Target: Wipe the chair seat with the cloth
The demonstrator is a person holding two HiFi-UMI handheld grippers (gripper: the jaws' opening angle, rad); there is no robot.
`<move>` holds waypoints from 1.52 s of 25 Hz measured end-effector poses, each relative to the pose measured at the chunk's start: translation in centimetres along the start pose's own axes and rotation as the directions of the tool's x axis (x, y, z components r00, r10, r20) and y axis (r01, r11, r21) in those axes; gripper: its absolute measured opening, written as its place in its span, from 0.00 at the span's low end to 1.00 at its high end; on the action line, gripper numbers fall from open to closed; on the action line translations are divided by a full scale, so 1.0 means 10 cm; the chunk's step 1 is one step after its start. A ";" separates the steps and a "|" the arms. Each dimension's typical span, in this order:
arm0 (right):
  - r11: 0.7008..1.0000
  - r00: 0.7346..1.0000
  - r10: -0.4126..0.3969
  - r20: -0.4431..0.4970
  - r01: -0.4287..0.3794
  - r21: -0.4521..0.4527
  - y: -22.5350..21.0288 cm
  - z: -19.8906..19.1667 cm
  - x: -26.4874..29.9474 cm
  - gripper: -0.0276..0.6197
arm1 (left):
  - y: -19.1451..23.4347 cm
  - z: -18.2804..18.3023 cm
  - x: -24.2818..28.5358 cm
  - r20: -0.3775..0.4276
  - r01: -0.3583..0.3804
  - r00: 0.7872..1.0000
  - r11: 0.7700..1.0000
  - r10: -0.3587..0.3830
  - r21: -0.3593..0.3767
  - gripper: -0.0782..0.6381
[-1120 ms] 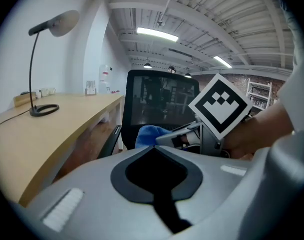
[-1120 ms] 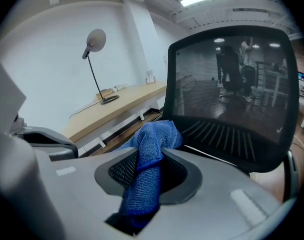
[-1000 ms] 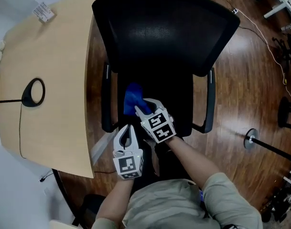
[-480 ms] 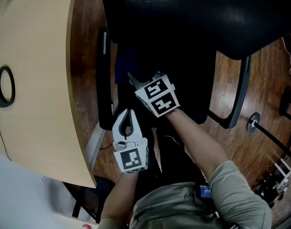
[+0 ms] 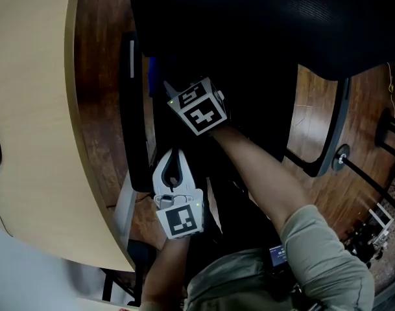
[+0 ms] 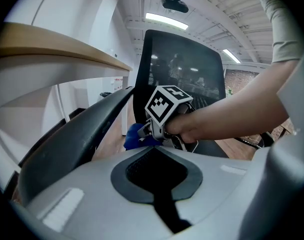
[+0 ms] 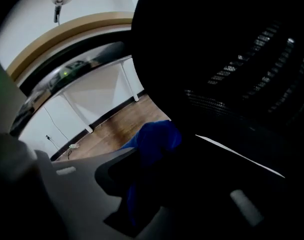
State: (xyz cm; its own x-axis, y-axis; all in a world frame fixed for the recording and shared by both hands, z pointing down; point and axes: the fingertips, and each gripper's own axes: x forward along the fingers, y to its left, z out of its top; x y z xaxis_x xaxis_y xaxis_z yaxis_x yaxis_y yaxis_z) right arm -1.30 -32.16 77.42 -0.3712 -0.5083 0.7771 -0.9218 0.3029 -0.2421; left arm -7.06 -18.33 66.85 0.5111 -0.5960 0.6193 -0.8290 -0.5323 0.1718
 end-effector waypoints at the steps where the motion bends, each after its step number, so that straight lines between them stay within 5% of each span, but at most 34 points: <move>1: 1.000 1.000 -0.009 -0.003 0.009 0.007 -0.04 0.00 0.01 0.20 | 0.01 0.01 0.01 -0.006 0.000 1.000 1.000 0.000 0.002 0.11; 8: 0.993 0.997 -0.073 0.018 0.071 0.095 -0.38 -0.05 -0.25 0.20 | -0.13 0.15 0.10 -0.030 0.043 0.999 0.998 -0.041 0.056 0.12; 16: 0.953 0.974 -0.227 0.012 0.219 0.210 -1.20 -0.53 -0.97 0.20 | -0.80 0.18 0.21 -0.050 0.166 0.986 0.980 -0.161 0.109 0.11; 21: 0.895 0.941 -0.337 -0.025 0.328 0.303 -1.79 -0.97 -1.53 0.20 | -1.25 0.17 0.27 -0.068 0.240 0.970 0.959 -0.232 0.149 0.12; 30: 0.724 0.853 -0.498 -0.157 0.508 0.466 -2.50 -1.87 -2.23 0.20 | -1.86 0.12 0.43 -0.078 0.317 0.948 0.934 -0.308 0.166 0.11; 38: 0.703 0.841 -0.507 -0.186 0.529 0.474 -2.58 -2.09 -2.19 0.20 | -2.01 -0.04 0.52 -0.095 0.314 0.948 0.938 -0.303 0.146 0.12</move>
State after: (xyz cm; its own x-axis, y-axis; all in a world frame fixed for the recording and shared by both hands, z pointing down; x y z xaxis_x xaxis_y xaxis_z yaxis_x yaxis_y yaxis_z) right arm 32.96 -11.94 78.79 0.1764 -0.4310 0.8850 -0.8981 -0.4384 -0.0345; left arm 12.13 -10.45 66.93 0.7138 -0.3469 0.6083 -0.5841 -0.7741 0.2440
